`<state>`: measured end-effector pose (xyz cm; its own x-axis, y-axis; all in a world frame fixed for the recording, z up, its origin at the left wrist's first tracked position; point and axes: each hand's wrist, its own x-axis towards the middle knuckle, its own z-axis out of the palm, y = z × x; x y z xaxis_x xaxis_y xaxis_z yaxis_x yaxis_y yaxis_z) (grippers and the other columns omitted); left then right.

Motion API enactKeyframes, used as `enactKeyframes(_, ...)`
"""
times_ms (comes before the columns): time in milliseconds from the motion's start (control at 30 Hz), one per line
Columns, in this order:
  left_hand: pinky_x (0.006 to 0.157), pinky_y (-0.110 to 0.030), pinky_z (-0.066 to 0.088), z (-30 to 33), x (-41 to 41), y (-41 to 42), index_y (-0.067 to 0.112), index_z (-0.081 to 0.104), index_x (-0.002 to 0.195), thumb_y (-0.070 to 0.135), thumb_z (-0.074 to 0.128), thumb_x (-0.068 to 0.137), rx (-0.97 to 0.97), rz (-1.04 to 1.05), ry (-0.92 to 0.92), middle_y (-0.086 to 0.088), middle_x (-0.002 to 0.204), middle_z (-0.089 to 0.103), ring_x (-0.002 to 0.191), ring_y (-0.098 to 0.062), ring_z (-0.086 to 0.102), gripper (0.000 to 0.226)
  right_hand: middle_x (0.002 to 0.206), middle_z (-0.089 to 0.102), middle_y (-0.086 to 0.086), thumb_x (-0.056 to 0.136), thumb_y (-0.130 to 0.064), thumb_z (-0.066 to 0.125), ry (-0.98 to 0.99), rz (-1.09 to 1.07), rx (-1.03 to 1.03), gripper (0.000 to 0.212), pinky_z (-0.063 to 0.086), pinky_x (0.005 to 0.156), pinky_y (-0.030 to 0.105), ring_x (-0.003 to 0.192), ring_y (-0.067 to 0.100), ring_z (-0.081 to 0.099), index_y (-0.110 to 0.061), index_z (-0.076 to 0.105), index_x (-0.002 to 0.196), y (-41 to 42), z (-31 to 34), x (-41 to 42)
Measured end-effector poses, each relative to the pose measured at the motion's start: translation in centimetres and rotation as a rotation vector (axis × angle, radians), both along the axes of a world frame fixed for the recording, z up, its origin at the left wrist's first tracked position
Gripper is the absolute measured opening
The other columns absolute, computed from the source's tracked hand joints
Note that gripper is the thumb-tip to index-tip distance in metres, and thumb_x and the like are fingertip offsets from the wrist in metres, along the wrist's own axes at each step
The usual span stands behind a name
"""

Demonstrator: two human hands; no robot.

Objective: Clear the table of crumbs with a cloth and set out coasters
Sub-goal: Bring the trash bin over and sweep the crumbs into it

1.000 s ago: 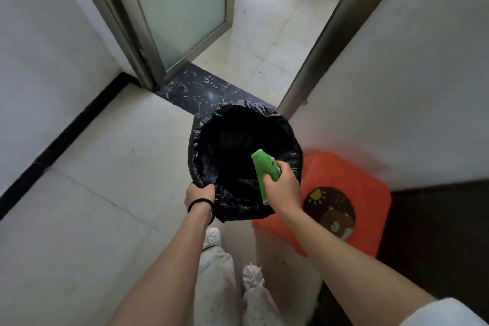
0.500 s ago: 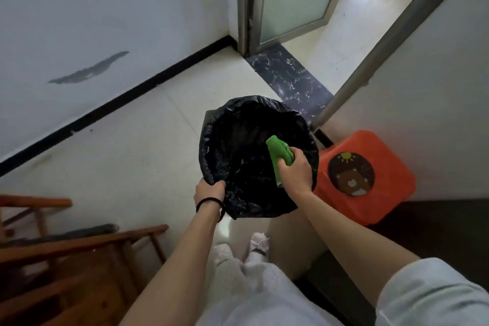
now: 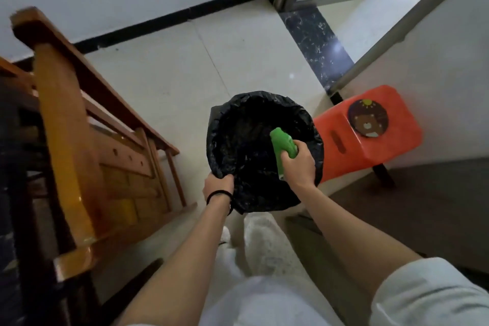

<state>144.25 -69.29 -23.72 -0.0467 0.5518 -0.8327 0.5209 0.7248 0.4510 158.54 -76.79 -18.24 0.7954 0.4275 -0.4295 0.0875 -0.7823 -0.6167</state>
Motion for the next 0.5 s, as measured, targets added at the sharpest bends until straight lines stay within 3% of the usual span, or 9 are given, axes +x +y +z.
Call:
enactKeyframes(133, 0.093, -0.045, 0.049, 2.2, -4.0, -4.5, 0.008, 0.057, 0.113, 0.015, 0.056, 0.081, -0.008, -0.06, 0.047, -0.016, 0.116, 0.061, 0.105, -0.036, 0.057, 0.033, 0.115, 0.058, 0.011, 0.087, -0.021, 0.053, 0.0, 0.035, -0.084, 0.036, 0.044, 0.08, 0.038, 0.1, 0.029, 0.056, -0.014, 0.05, 0.122, -4.7, 0.0, -3.5)
enactKeyframes(367, 0.086, -0.042, 0.05, 2.1, -10.3, -12.3, 0.005, 0.058, 0.105, 0.013, 0.053, 0.08, -0.052, -0.083, 0.076, -0.018, 0.106, 0.063, 0.098, -0.035, 0.059, 0.026, 0.113, 0.058, 0.01, 0.088, -0.024, 0.052, 0.028, 0.233, -0.151, 0.034, 0.049, 0.084, 0.044, 0.098, 0.03, 0.057, -0.016, 0.05, 0.121, -9.7, -0.4, -8.6)
enactKeyframes(500, 0.087, -0.043, 0.05, 2.0, -14.3, -17.4, 0.001, 0.058, 0.107, 0.012, 0.052, 0.081, -0.061, -0.021, 0.103, -0.022, 0.11, 0.062, 0.102, -0.037, 0.059, 0.029, 0.11, 0.058, 0.009, 0.088, -0.023, 0.052, 0.049, 0.395, -0.153, 0.032, 0.046, 0.077, 0.035, 0.089, 0.026, 0.055, -0.016, 0.05, 0.12, -12.1, -1.1, -12.1)
